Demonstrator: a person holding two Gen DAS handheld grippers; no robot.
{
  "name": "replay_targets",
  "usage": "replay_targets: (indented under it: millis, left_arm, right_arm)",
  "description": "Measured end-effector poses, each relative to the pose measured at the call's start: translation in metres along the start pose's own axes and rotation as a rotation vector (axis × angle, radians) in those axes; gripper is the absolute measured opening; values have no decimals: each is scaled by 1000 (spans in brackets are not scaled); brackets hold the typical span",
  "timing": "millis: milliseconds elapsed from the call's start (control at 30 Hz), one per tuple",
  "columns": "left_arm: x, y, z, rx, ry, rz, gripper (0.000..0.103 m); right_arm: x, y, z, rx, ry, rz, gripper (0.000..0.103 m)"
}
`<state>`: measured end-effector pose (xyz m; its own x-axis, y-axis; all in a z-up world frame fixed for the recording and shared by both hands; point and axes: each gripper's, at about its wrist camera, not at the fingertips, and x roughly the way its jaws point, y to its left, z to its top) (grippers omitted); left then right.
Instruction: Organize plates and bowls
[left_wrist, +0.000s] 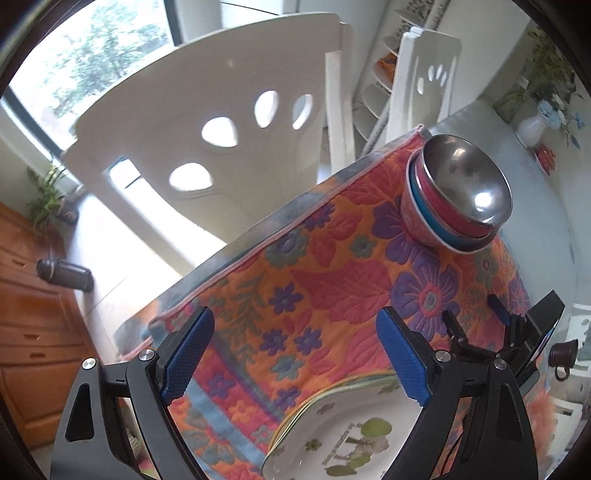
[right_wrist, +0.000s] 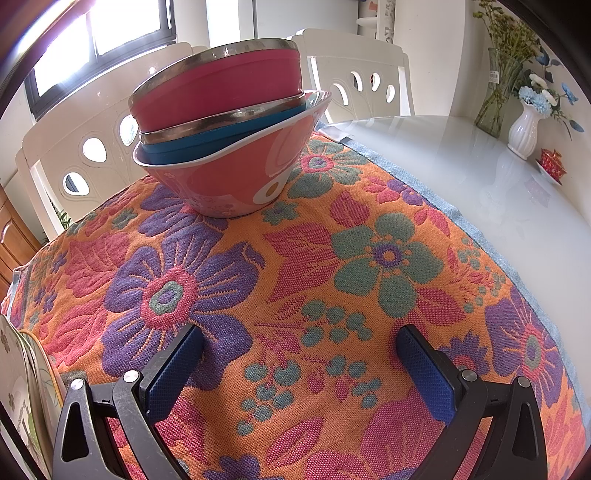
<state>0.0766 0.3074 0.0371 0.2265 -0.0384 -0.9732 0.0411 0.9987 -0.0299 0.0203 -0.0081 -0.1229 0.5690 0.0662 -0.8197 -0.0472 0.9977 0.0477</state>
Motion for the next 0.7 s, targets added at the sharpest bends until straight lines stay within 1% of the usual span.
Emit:
replay_targets:
  millis: [100,133,167,267,333,367,400,467,500,533,567,600,633,667,700]
  left_arm:
    - [15,-6,21,23,22,-47,89]
    - [22,-9,31,44,35,-71,89]
    - [24,-11,35,62,43,-80,89]
    - [36,-21,56,158,69,-94,89]
    - [42,-31,74,238,80,-125,89]
    - [44,-34,80,257,83,-139,89]
    - [44,-38,88,280,86,-160,89]
    - [41,-46,104,316,86,-199,89]
    - [39,-50,110,329,85,-217,89]
    - [37,-55,119,343,89,-246,89]
    - [37,-57,124,349,92,-261,89]
    - [38,-61,130,356,98,-282,89]
    - [40,-65,136,363,107,-296,89]
    - [43,-68,141,366,115,-303,89]
    - [48,-73,147,373,125,-313,89]
  right_arm:
    - [0,0,-1,0,0,0,103]
    - [0,0,0,0,0,-1,103]
    - [0,0,0,0,0,-4,103]
    - [-2,4,3,2,0,-3,103]
    - [-2,5,4,3,0,-5,103]
    - [-2,5,4,5,1,-1,103]
    - [-2,3,6,13,11,13,103]
    - [1,-4,16,23,81,48,103]
    - [1,-9,23,58,136,60,103]
    - [0,-17,31,136,205,70,103]
    - [-2,-25,36,216,243,90,101]
    - [-11,-37,43,330,257,125,99]
    - [-20,-44,50,385,242,146,99]
    - [-32,-50,58,430,207,162,99]
    - [-50,-58,74,481,144,180,99]
